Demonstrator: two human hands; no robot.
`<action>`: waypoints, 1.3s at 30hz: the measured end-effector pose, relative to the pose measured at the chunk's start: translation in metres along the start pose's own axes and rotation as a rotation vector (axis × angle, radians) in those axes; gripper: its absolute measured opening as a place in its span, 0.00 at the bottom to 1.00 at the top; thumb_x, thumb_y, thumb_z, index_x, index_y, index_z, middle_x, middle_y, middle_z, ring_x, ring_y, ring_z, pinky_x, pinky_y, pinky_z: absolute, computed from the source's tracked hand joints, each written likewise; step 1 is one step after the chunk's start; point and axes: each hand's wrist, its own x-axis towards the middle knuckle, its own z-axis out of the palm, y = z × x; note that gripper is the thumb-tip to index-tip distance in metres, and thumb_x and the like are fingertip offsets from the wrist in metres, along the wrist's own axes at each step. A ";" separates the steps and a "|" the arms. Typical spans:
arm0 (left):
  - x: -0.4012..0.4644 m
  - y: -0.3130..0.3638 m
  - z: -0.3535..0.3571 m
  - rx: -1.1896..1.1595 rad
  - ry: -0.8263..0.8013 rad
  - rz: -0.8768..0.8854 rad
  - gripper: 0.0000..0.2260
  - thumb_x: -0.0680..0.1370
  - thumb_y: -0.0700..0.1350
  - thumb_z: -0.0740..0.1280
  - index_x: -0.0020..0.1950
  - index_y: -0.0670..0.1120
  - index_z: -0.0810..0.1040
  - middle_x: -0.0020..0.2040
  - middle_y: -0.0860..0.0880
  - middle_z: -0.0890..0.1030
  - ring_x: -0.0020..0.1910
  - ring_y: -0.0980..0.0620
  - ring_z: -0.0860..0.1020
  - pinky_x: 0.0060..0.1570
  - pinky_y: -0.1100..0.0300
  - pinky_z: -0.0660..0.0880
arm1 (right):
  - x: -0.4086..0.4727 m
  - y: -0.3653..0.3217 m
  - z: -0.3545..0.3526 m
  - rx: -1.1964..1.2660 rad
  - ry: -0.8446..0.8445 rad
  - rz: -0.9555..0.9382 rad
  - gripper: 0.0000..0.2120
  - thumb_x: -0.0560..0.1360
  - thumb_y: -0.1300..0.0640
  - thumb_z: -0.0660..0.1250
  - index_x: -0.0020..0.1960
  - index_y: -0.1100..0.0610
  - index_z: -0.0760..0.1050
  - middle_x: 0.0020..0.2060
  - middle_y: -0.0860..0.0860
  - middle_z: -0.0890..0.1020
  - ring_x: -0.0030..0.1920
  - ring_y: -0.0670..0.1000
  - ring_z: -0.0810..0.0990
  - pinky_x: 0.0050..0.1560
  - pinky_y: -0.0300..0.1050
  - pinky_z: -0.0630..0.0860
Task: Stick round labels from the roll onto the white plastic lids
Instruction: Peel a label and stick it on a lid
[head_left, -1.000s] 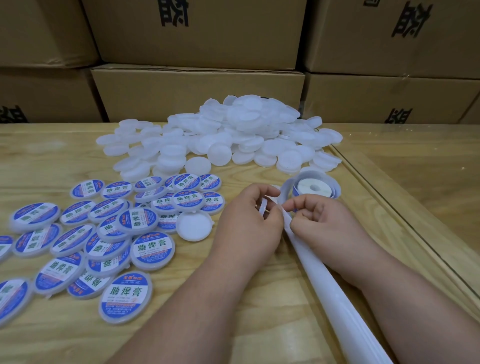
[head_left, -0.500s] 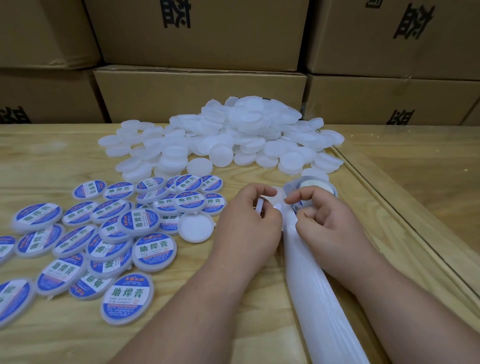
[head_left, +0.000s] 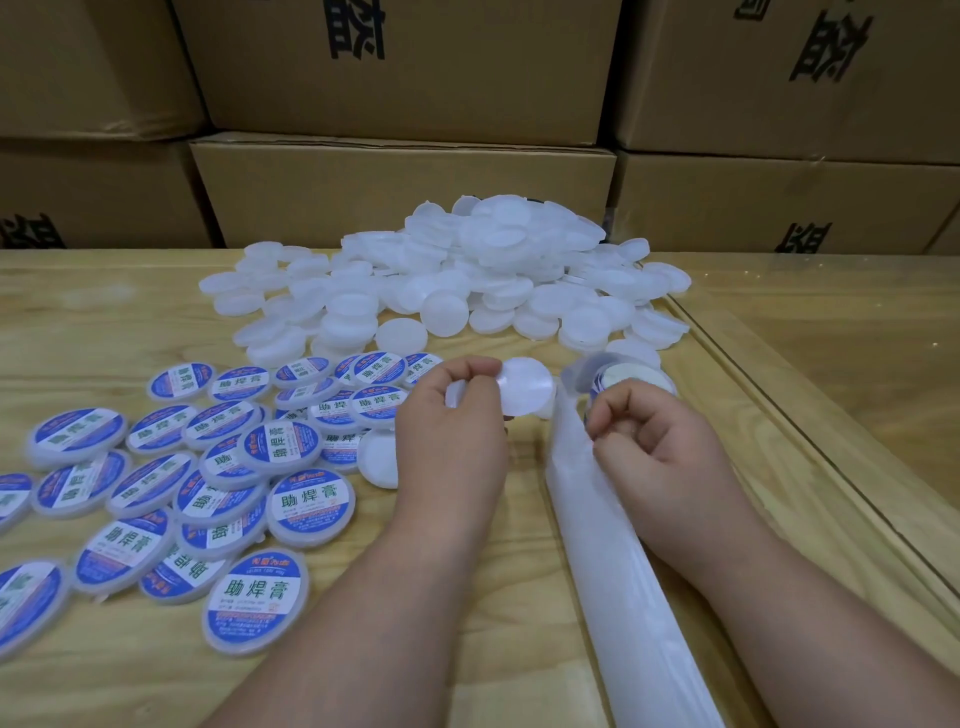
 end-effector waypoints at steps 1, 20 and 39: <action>0.000 0.001 0.000 0.005 -0.022 0.002 0.11 0.69 0.45 0.63 0.40 0.58 0.83 0.34 0.60 0.83 0.30 0.59 0.77 0.32 0.61 0.75 | 0.001 0.002 0.001 0.010 0.038 -0.025 0.06 0.67 0.61 0.62 0.39 0.51 0.75 0.26 0.46 0.70 0.27 0.45 0.66 0.27 0.34 0.65; -0.007 0.007 -0.001 -0.193 -0.259 0.025 0.13 0.70 0.48 0.57 0.52 0.48 0.75 0.36 0.46 0.80 0.30 0.46 0.77 0.23 0.61 0.67 | 0.002 -0.002 0.002 -0.032 0.187 -0.167 0.12 0.74 0.64 0.74 0.43 0.47 0.82 0.36 0.47 0.82 0.34 0.44 0.77 0.38 0.31 0.74; -0.007 0.012 0.000 -0.547 -0.342 -0.284 0.15 0.82 0.45 0.55 0.56 0.41 0.79 0.58 0.35 0.83 0.46 0.42 0.85 0.38 0.52 0.81 | 0.015 -0.010 -0.027 0.945 -0.563 0.683 0.28 0.62 0.50 0.82 0.56 0.62 0.81 0.24 0.50 0.68 0.17 0.43 0.63 0.16 0.31 0.59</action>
